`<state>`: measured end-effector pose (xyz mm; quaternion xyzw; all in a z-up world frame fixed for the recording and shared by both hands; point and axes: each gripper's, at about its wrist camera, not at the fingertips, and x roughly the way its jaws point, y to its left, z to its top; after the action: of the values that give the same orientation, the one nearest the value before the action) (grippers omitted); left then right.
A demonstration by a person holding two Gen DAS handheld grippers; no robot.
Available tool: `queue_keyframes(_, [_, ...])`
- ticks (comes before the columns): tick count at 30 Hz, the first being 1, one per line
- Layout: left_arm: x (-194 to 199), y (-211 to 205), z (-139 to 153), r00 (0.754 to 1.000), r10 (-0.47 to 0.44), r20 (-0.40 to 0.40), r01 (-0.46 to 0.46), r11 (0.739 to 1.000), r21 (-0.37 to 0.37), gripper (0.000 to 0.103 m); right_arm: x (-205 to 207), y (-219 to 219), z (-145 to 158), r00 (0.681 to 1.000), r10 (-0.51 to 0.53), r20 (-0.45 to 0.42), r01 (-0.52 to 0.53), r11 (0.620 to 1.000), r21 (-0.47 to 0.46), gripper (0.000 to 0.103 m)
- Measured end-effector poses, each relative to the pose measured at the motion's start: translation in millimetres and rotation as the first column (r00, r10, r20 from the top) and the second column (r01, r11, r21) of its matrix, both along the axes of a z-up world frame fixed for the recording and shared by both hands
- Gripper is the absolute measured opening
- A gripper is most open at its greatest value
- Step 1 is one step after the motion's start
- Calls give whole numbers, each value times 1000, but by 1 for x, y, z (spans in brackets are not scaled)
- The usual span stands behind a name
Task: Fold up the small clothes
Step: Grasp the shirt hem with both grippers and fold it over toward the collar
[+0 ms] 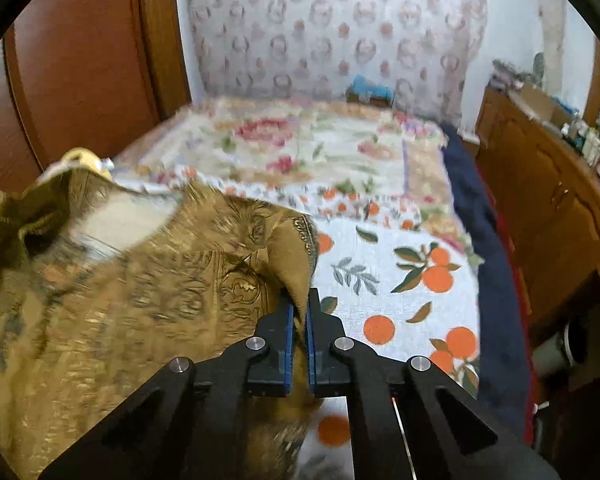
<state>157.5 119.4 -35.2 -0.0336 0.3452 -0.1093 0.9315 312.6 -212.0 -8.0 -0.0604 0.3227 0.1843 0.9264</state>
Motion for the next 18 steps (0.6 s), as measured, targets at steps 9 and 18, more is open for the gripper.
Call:
queue_keyframes(9, [-67,9,5,998,40,52,-39,999,-16,4,-116,-23,17,990,-14,137,4,997,77,4])
queue_keyframes(18, [-137,25,7,990,96,102,-91,994,-52,4,-228,-51,-1,988,-13,157,-6,993,121,3])
